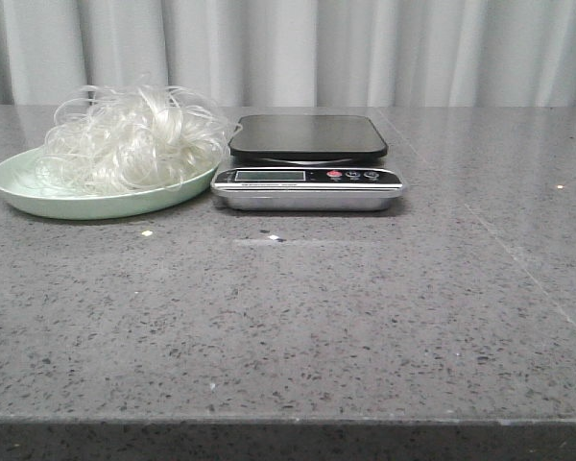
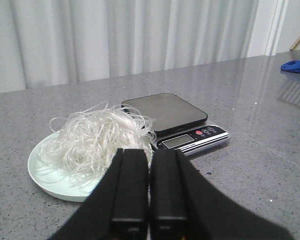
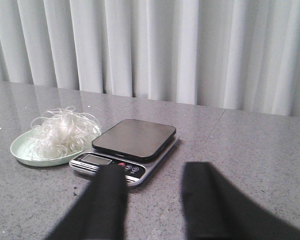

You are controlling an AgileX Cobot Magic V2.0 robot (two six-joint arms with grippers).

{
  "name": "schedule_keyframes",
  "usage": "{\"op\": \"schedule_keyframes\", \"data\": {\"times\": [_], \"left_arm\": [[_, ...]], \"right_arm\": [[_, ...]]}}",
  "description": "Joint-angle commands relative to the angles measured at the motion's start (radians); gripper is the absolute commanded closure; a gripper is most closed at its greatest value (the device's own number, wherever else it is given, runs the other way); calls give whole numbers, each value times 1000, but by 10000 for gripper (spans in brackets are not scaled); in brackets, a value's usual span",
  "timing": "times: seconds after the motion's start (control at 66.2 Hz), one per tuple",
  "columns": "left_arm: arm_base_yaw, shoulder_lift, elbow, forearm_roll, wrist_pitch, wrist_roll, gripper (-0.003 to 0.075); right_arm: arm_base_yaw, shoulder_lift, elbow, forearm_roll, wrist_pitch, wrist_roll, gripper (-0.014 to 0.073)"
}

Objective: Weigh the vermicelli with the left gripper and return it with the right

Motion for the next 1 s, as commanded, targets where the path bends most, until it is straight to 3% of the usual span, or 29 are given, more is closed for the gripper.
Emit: {"op": "schedule_keyframes", "data": {"times": [0.0,0.091,0.695,0.786,0.982], "left_arm": [[2,9,-27,-6,-79,0,586],[2,9,-27,-6,-79,0,586],[14,9,-2,-6,-87,0,586],[87,-3,43,-4,-87,0,586],[367,-131,203,-4,-202,0,586]], "right_arm": [[-5,2,-14,-15,-92,-12,472],[-5,2,-14,-15,-69,-12,427],[-5,2,-14,-15,-63,-12,427],[-5,2,-14,-15,-63,-12,427],[-4,2,-14,-15,-63,-12,427]]}}
